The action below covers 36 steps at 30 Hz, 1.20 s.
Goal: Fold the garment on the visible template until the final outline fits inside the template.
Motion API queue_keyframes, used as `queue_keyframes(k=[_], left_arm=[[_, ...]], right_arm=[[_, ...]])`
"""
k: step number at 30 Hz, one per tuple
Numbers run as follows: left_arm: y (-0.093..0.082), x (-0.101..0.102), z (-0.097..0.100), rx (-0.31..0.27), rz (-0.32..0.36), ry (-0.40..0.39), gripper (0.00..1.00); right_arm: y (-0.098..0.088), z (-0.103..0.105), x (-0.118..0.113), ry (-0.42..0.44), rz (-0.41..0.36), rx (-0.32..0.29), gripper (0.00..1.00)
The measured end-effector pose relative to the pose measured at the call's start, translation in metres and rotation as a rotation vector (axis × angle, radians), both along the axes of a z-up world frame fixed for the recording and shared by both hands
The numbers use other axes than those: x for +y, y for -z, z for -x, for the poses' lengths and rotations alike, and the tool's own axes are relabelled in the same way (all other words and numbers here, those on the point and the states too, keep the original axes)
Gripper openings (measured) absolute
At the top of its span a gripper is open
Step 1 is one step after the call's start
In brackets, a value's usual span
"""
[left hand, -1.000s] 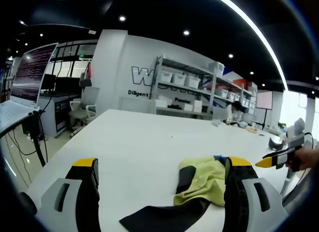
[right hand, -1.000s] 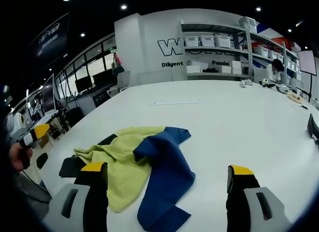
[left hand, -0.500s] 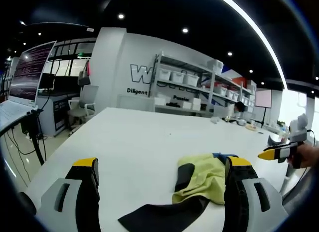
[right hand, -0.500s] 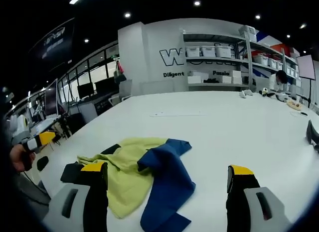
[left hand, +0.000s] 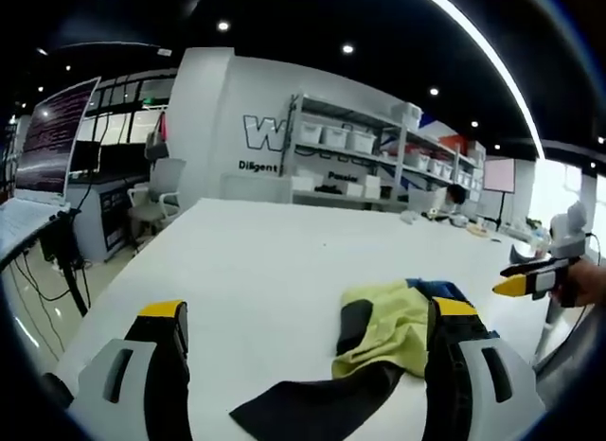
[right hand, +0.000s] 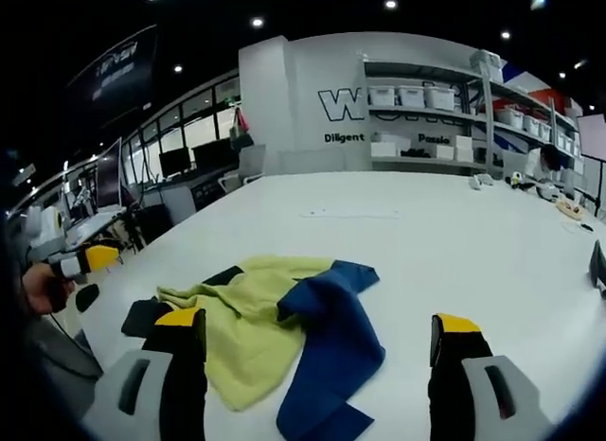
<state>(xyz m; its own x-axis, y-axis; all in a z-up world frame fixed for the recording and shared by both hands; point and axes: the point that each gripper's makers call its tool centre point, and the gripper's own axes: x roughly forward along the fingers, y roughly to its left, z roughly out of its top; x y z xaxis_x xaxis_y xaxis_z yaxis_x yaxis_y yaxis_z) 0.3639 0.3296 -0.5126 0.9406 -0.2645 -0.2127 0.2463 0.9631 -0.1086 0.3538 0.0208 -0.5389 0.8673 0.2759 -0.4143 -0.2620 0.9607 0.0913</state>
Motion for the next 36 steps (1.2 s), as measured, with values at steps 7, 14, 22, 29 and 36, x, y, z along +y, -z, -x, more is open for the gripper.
queue_keyframes(k=[7, 14, 22, 29, 36], left_arm=[[0.006, -0.007, 0.001, 0.014, -0.057, 0.035, 0.97], [0.015, -0.019, 0.005, 0.047, -0.073, 0.087, 0.92], [0.019, -0.033, 0.007, 0.080, -0.033, 0.184, 0.85], [0.031, -0.036, 0.003, 0.116, -0.073, 0.253, 0.75], [0.044, -0.039, -0.005, 0.138, -0.150, 0.318, 0.70]], right_arm=[[0.009, 0.001, 0.012, -0.057, 0.008, 0.025, 0.92], [0.018, 0.003, 0.025, -0.138, 0.039, 0.048, 0.85], [0.025, 0.010, 0.041, -0.225, 0.054, 0.064, 0.69], [0.035, 0.017, 0.058, -0.313, 0.074, 0.103, 0.59], [0.049, 0.025, 0.072, -0.416, 0.143, 0.149, 0.49]])
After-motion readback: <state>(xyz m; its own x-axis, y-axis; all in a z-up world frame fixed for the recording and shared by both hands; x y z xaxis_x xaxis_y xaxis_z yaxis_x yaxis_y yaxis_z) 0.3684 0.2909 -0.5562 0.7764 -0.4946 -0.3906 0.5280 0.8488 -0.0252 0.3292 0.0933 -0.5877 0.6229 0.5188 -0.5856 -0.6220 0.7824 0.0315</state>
